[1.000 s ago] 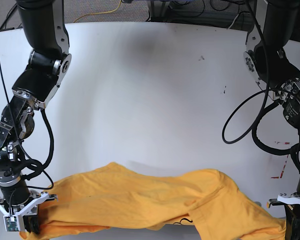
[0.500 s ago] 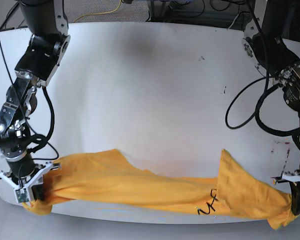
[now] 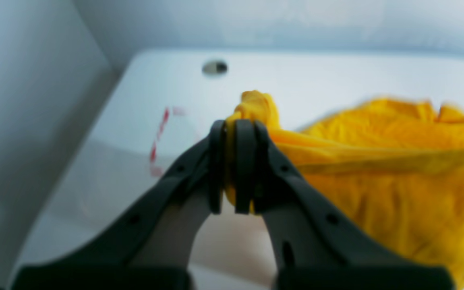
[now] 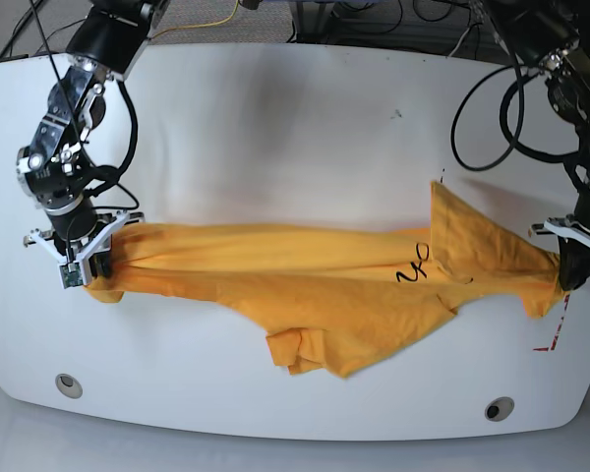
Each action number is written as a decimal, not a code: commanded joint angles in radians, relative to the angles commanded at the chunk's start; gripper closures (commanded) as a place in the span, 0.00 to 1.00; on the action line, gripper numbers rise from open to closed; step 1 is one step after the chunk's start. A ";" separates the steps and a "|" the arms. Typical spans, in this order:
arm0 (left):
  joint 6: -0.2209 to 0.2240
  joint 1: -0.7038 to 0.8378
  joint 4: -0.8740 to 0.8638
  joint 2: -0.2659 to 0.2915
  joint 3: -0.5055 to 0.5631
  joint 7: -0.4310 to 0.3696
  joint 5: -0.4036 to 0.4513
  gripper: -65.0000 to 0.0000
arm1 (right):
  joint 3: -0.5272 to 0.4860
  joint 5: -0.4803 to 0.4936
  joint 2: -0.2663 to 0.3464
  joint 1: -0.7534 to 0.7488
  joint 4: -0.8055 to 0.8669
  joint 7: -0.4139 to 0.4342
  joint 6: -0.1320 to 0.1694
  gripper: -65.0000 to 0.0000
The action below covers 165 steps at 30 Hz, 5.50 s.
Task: Layout the t-shirt on the table in an organized manner, then fold the t-shirt properly
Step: 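Lay the stretched shirt flat on the table and release both grippers, then grasp the shirt edge with the right gripper and drag it across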
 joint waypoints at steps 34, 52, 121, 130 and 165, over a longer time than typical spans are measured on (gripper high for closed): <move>-0.005 0.440 -0.005 -0.008 -0.124 0.002 -0.028 0.99 | 0.002 -0.008 -0.123 -0.354 0.018 -0.003 -0.011 0.41; -0.005 0.411 -0.005 -0.026 -0.130 0.089 -0.029 0.76 | -0.003 -0.002 -0.149 -0.319 0.107 0.002 0.000 0.16; 0.000 0.068 -0.008 -0.018 -0.014 0.092 0.109 0.75 | -0.144 -0.002 -0.106 -0.046 -0.046 0.008 0.002 0.15; -0.003 0.117 -0.008 0.000 -0.078 0.092 0.107 0.75 | -0.342 -0.008 -0.157 0.112 -0.212 0.011 0.000 0.15; -0.141 0.250 -0.006 0.034 -0.221 0.092 0.112 0.76 | -0.572 -0.003 -0.212 0.399 -0.950 0.399 -0.005 0.17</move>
